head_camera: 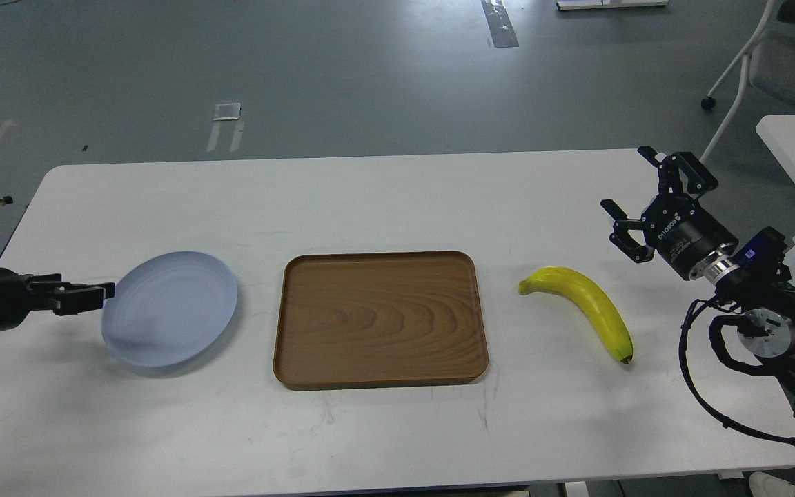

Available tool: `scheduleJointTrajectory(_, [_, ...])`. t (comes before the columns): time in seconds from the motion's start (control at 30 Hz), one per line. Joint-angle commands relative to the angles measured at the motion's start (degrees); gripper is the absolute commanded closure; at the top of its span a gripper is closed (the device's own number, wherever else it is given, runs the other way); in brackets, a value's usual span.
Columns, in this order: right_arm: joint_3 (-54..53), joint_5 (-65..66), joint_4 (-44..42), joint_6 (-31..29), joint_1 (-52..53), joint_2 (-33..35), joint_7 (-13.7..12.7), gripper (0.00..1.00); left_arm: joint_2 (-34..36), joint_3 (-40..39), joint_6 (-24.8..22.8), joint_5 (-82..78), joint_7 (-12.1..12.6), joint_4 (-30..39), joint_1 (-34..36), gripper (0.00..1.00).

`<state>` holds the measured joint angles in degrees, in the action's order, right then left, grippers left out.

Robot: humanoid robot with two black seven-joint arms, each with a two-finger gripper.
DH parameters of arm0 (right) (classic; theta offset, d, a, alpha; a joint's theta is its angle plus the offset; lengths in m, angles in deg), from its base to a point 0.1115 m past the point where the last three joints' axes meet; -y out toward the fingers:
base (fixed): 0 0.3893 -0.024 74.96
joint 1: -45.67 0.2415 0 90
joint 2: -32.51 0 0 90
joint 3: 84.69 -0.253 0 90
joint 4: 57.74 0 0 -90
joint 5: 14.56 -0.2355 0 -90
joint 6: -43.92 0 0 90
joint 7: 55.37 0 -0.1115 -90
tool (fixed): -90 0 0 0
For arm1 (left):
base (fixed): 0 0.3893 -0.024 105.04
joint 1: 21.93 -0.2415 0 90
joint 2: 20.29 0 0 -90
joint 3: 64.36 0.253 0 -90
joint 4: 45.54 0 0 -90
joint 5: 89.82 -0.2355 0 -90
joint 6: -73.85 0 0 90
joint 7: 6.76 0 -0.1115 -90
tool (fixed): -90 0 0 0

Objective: Place banana on plate with both arms
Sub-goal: 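Grasp the rim of the light blue plate with the left gripper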

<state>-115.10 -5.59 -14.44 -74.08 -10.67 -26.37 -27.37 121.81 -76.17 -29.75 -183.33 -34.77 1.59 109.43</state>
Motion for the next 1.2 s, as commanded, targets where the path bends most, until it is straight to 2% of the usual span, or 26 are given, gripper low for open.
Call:
scheduleJointTrajectory(0.0, [-0.01, 0.00, -0.06, 0.00, -0.08, -0.09, 0.00, 0.00, -1.73, 0.30, -0.02, 1.48, 0.00, -1.78, -0.15, 0.04])
scheduleJointTrajectory(0.37, [0.08, 0.00, -0.23, 0.00, -0.08, -0.09, 0.00, 0.00, -5.95, 1.80, 0.15, 1.75, 0.00, -6.17, -0.85, 0.13])
scheduleJointTrajectory(0.53, [0.17, 0.09, -0.23, 0.00, -0.08, -0.09, 0.00, 0.00, -5.95, 1.80, 0.15, 1.75, 0.00, -6.35, -1.55, 0.24])
scheduleJointTrajectory(0.6, [0.35, 0.09, -0.23, 0.00, -0.08, -0.18, 0.00, 0.00, -5.95, 1.80, 0.15, 1.75, 0.00, -6.35, -1.90, 0.42])
scheduleJointTrajectory(0.73, [0.35, 0.09, -0.23, 0.00, -0.08, -0.18, 0.00, 0.00, -5.95, 1.80, 0.15, 1.83, 0.00, -6.35, -1.90, 0.62])
scheduleJointTrajectory(0.8, [0.43, 0.17, -0.23, 0.00, -0.08, -0.18, 0.00, 0.00, -5.87, 1.80, 0.15, 1.83, 0.00, -6.35, -1.82, 0.88])
scheduleJointTrajectory(0.87, [0.43, 0.17, -0.23, 0.00, -0.08, -0.18, 0.00, 0.00, -5.78, 1.80, 0.15, 1.75, 0.00, -6.35, -1.82, 1.00])
scheduleJointTrajectory(1.17, [0.43, 0.17, -0.23, 0.00, -0.08, -0.36, 0.00, 0.00, -5.69, 1.71, 0.15, 1.83, 0.00, -6.26, -0.94, 1.00])
